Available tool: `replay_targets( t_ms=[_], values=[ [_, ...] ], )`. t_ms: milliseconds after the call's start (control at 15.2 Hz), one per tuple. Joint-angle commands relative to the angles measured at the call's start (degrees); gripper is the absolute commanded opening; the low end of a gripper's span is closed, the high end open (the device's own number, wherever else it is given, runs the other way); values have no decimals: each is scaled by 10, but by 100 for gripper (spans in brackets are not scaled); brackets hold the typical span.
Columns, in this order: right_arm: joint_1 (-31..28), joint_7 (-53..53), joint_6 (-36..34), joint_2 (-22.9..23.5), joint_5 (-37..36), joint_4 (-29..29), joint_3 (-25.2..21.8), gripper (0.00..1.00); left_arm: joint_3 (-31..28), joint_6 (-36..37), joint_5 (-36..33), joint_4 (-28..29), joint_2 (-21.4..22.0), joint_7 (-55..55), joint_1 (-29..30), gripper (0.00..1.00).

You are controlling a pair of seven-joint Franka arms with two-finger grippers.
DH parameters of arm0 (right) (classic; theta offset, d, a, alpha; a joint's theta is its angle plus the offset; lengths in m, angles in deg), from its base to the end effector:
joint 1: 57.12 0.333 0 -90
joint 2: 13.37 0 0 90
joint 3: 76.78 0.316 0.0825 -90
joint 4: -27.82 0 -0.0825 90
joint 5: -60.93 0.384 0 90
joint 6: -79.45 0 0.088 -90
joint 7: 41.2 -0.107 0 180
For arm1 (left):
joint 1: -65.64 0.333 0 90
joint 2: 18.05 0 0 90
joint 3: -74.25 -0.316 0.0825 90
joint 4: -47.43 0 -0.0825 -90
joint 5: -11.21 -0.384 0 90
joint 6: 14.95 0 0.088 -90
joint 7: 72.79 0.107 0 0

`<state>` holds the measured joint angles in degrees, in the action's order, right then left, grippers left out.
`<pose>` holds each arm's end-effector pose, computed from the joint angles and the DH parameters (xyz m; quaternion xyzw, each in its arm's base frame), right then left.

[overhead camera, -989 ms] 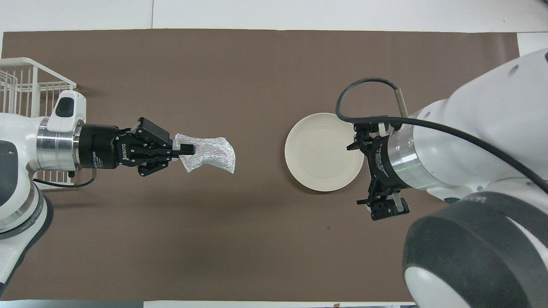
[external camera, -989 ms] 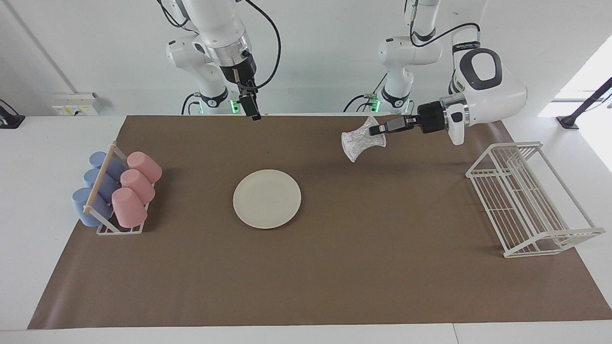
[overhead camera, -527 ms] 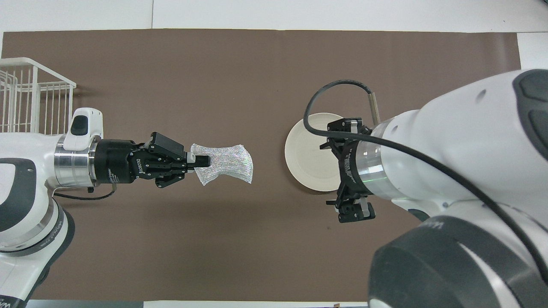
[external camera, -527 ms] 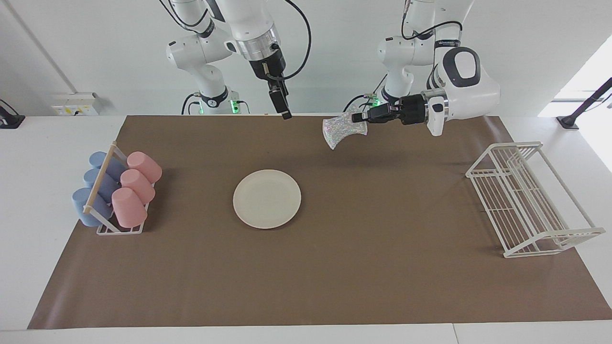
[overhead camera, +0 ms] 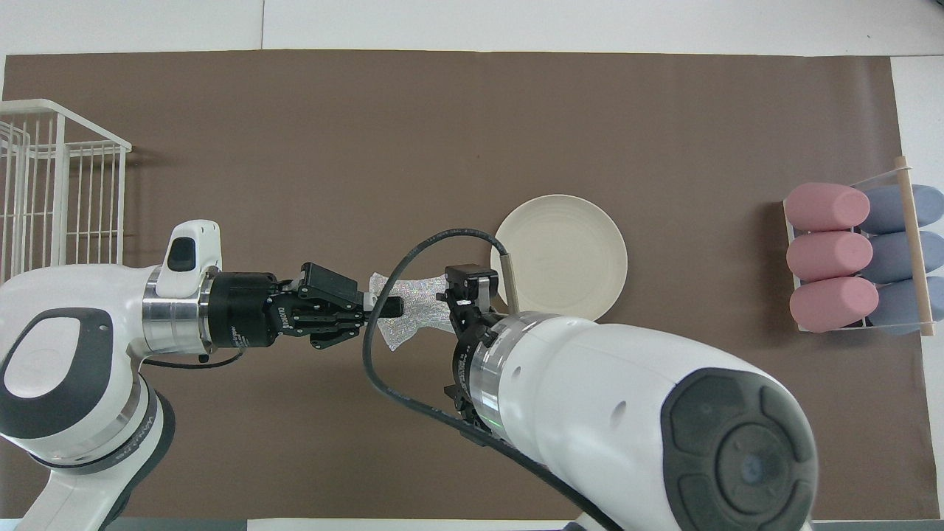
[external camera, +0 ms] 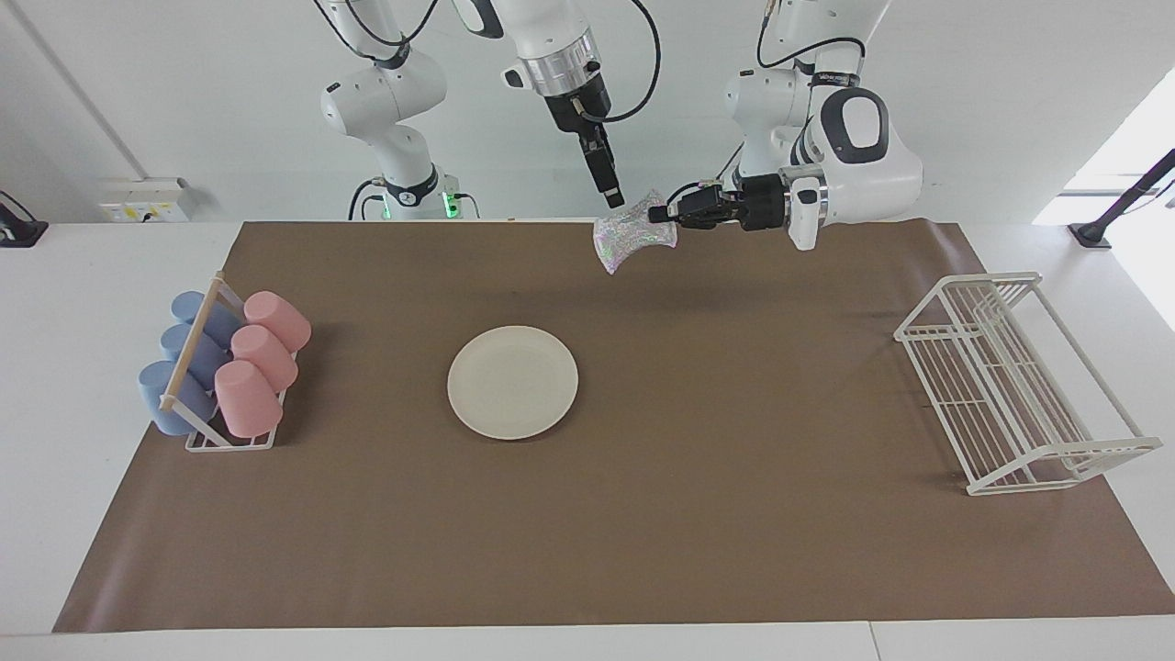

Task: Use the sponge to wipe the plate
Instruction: 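Grasp the sponge from the left gripper with the right gripper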

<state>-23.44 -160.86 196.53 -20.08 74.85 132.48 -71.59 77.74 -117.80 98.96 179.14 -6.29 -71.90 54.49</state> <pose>0.4224 0.3609 0.6140 -0.7227 0.6621 0.0777 0.1826 0.4463 -0.2054 0.4801 0.7444 0.1550 -0.1813 0.6237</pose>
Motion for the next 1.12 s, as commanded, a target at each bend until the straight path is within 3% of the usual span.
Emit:
replay_targets(
  t_ms=[0, 330, 396, 527, 725, 791, 923, 989, 1055],
  values=[
    [-2, -3, 39, -12, 9, 41, -2, 100, -7, -4, 16, 20, 19, 46, -7, 0],
    [5, -8, 81, -1, 9, 54, -2, 95, -10, 40, 13, 21, 17, 124, 7, 0],
    [9, -8, 82, -1, 9, 54, -2, 88, -10, 41, 12, 21, 18, 125, 7, 0],
    [9, -6, 83, 0, 8, 54, -2, 58, -10, 45, 9, 21, 17, 126, 8, 0],
    [16, -5, 83, -1, 7, 53, -2, 35, -11, 61, 2, 21, 17, 126, 13, 0],
    [16, -1, 80, -1, 4, 54, -2, 20, -11, 66, -7, 20, 17, 126, 18, 0],
    [16, 0, 80, -1, 1, 53, -2, 12, -11, 77, -14, 20, 17, 126, 20, 0],
    [16, 1, 80, 0, 1, 52, -2, 1, -11, 78, -14, 20, 17, 126, 20, 0],
    [15, 6, 82, 1, 1, 50, -2, 0, -11, 78, -15, 20, 17, 126, 20, 0]
  ],
)
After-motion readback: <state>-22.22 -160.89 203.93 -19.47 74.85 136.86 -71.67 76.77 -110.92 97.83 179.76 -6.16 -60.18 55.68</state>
